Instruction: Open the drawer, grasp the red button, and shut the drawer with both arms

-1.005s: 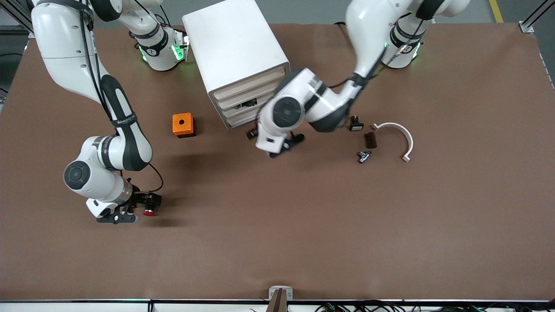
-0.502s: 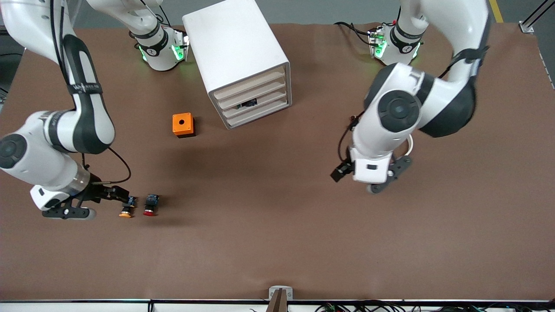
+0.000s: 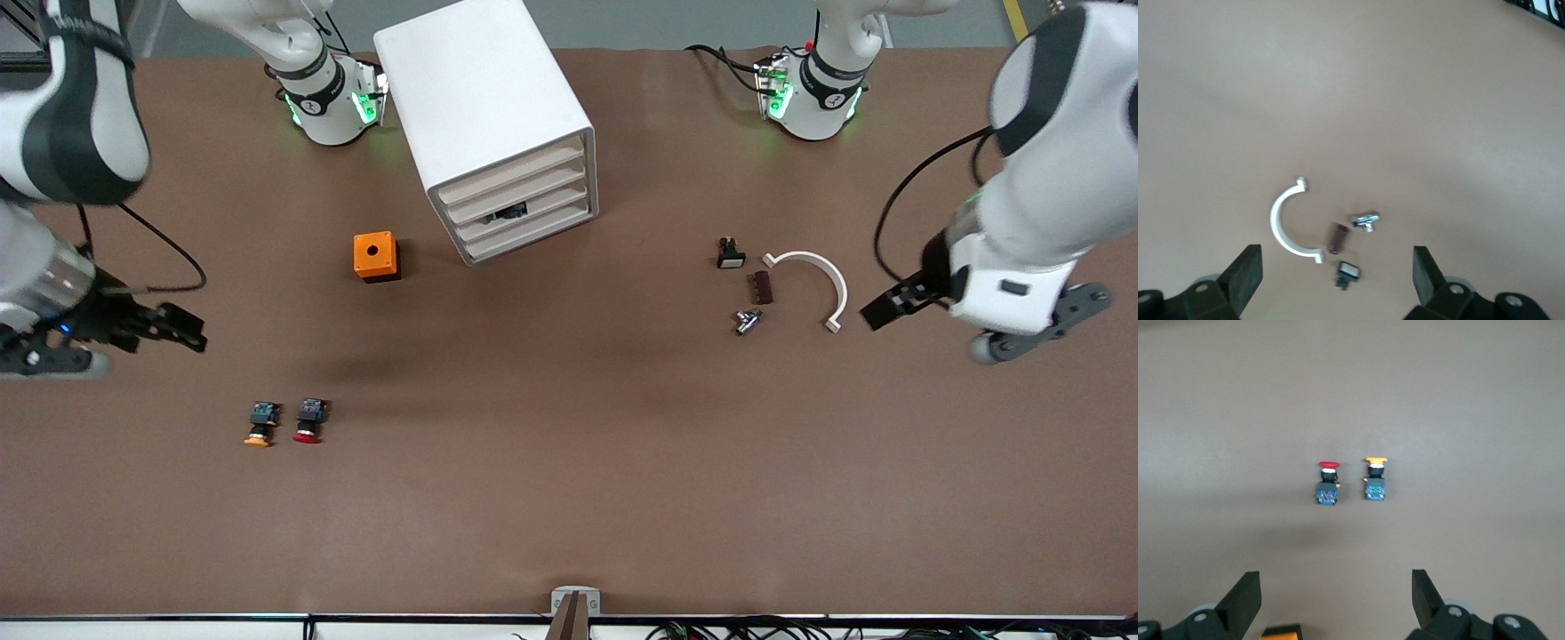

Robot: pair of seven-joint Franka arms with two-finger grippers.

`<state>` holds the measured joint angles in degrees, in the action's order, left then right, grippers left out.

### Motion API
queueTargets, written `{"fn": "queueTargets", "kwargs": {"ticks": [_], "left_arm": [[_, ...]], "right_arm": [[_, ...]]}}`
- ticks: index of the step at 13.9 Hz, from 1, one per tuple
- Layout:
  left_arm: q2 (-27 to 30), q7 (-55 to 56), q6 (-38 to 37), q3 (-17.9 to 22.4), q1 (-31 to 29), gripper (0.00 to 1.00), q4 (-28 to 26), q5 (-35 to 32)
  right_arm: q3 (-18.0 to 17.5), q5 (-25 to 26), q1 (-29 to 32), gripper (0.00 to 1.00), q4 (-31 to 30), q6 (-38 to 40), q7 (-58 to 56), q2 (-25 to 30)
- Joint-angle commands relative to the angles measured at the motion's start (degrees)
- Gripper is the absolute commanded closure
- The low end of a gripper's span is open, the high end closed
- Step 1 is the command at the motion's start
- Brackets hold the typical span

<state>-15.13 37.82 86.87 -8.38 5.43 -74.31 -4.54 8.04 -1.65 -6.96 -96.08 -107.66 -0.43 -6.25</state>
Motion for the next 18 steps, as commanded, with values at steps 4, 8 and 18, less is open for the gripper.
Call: {"fn": "queueTargets", "kwargs": {"ticks": [4, 8, 18], "left_arm": [[6.9, -23.1, -3.0, -0.1, -6.4, 0.0, -3.3, -0.3], [19.3, -30.8, 0.8, 1.9, -8.9, 0.0, -18.7, 5.3], [25.2, -29.9, 0.3, 0.2, -8.6, 0.0, -23.4, 4.6]], "right_arm": [[-0.8, 1.7, 0.1, 0.0, 5.5, 12.5, 8.3, 7.2], [-0.8, 1.6, 0.2, 0.0, 5.4, 12.9, 10.2, 8.8], [-0.7, 1.8, 0.8, 0.0, 5.2, 11.2, 10.0, 8.0]]}}
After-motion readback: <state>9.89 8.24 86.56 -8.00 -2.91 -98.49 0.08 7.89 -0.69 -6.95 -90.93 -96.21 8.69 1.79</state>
